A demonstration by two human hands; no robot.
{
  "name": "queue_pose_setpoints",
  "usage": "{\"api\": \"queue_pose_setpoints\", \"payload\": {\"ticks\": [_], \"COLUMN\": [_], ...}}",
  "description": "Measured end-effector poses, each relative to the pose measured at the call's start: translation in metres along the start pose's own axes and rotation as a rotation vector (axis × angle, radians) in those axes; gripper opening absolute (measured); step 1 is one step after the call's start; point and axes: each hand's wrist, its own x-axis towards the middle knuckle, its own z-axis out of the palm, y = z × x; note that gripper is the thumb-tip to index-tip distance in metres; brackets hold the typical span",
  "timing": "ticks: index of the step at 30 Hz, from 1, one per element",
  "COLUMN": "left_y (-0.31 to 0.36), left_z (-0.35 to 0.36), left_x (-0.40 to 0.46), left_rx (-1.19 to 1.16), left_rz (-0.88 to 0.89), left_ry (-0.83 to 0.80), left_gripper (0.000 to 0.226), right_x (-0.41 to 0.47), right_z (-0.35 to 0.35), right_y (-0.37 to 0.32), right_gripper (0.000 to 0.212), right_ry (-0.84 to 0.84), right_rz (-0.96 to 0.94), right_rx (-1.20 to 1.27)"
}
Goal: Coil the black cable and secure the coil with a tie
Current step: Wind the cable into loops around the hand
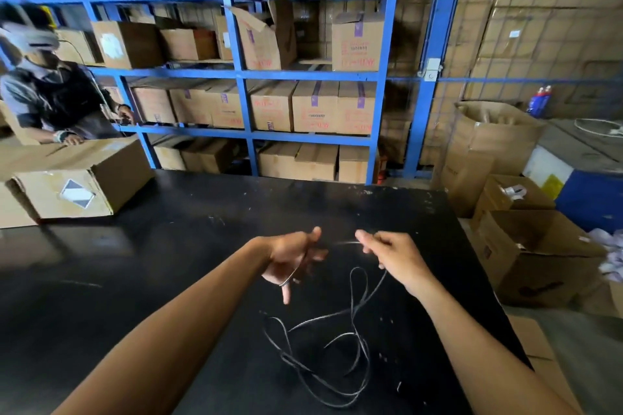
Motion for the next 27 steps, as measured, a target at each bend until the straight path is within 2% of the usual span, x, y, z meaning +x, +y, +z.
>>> {"api": "queue_pose_setpoints", "payload": {"ticks": [3,6,11,15,18,20,24,27], "left_y": [0.0,0.014,0.04,0.047,0.046,0.044,0.032,0.017], "left_z": [-0.021,-0.026,-0.024,-0.022,-0.019,-0.017,-0.009,0.002], "left_x": [-0.013,-0.039,-0.069,-0.075,-0.08,-0.085,-0.089,-0.084], "left_rx": [-0.394,-0.603,-0.786,-0.776,-0.738,-0.66,-0.48,-0.281], "left_rz": [0.252,0.475,0.731,0.875,0.892,0.86,0.662,0.459], "left_ry": [0.087,0.056,-0.091,-0.218,-0.346,-0.461,-0.604,-0.595], "left_gripper": [0.076,0.069,0.064,0.061,0.06,0.061,0.065,0.066], "right_x": [-0.015,-0.033,-0.055,-0.062,-0.055,-0.044,-0.011,0.01], "right_z": [0.007,0.028,0.059,0.072,0.072,0.066,0.035,0.006], "right_y": [-0.018,-0.011,0.014,0.019,0.016,0.009,-0.009,-0.038], "right_gripper": [0.038,0.035,0.04,0.053,0.069,0.071,0.073,0.075], "right_ry": [-0.133,-0.214,-0.327,-0.405,-0.434,-0.352,-0.08,-0.092], "right_rz": [-0.046,-0.048,-0.026,0.024,0.057,0.066,-0.005,-0.12], "right_rx": [0.173,0.288,0.448,0.385,0.218,0.026,-0.284,-0.554]}}
